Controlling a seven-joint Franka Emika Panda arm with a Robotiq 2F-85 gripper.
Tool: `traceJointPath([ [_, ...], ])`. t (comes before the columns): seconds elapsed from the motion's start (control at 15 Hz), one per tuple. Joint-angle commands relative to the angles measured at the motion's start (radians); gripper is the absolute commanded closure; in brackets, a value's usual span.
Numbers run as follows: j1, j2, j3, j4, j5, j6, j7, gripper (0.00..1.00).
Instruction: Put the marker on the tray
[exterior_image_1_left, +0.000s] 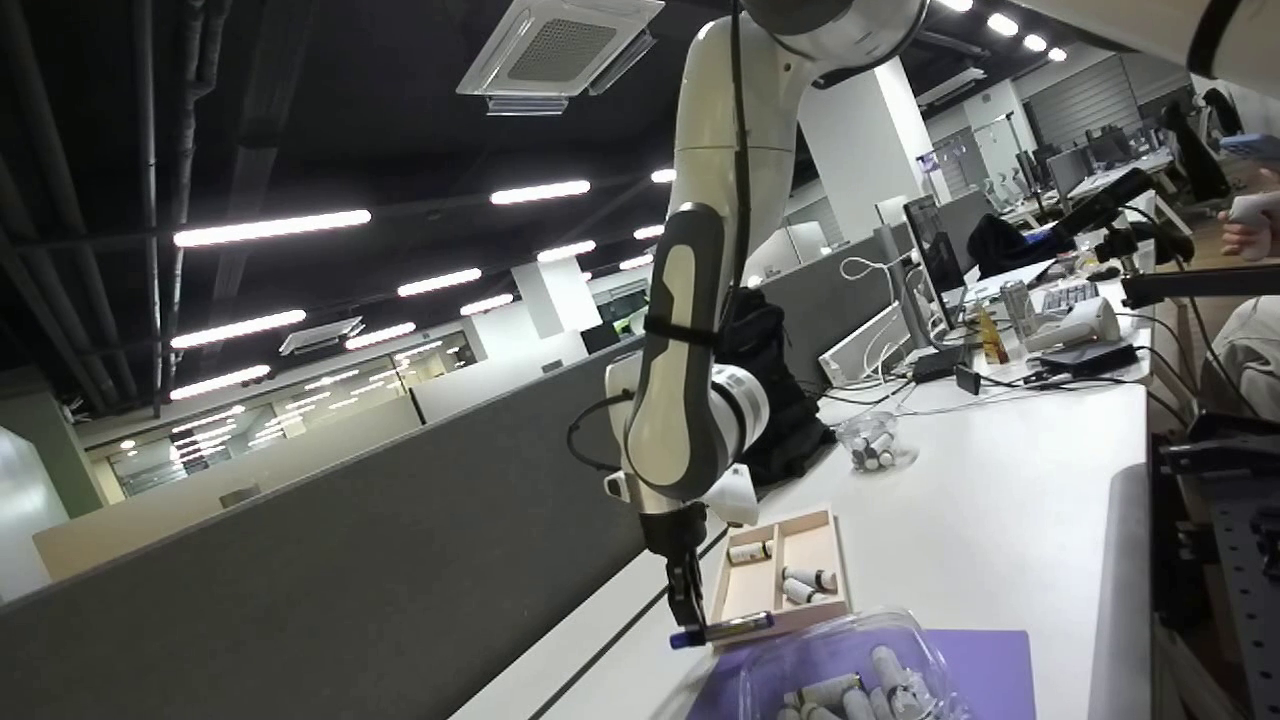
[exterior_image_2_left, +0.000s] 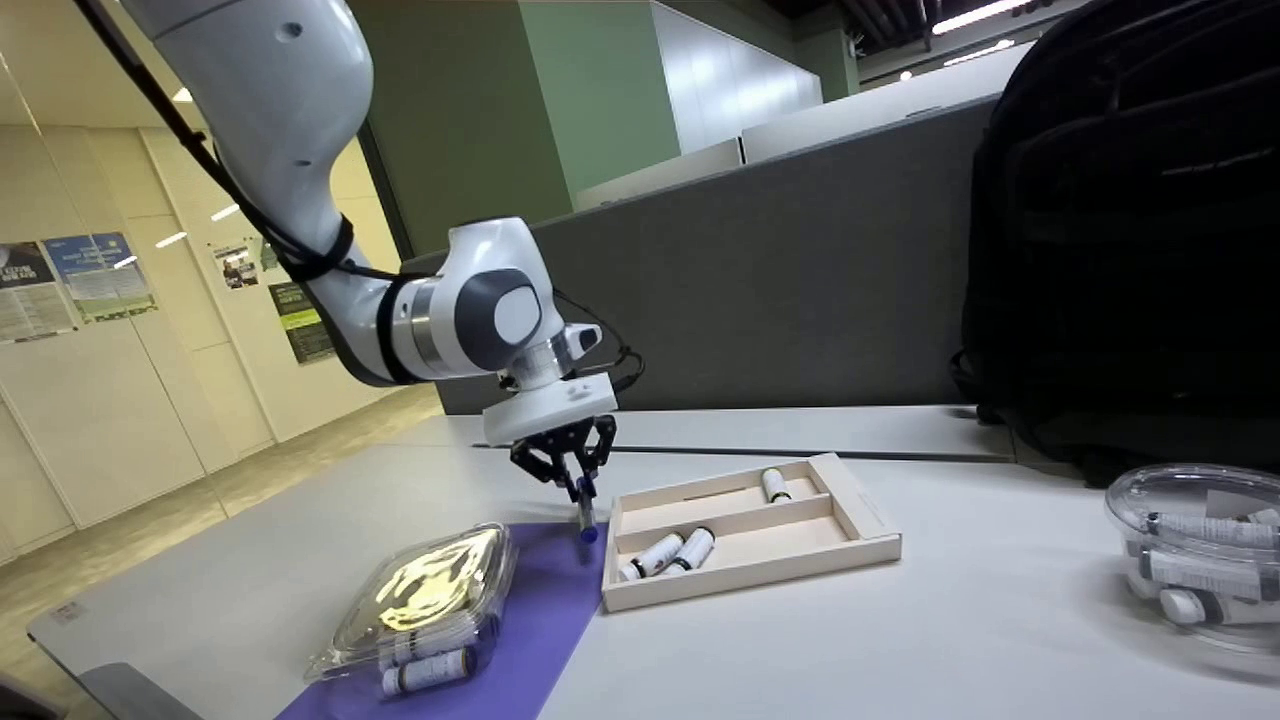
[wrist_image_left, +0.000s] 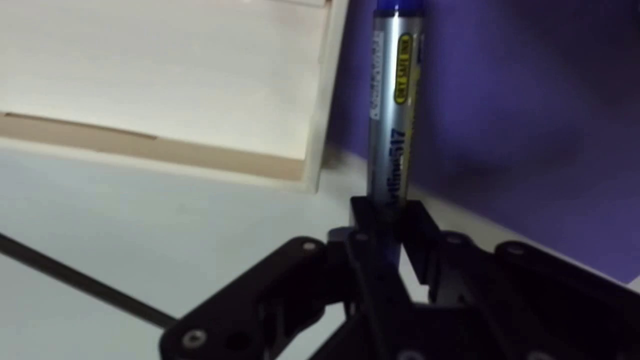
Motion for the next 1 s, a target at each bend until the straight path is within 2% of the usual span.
traceJointPath([
  [0.0,0.007,-0.058,-0.043,0.006,-0.037,0.043,0.061,0.95],
  [0.53,0.065,-0.046,-0.207,0.017,-0.108,0.104,0.168,0.95],
  [0.93,0.074,-0.034,-0.234,-0.012,-0.107,0.093,0.216,0.95],
])
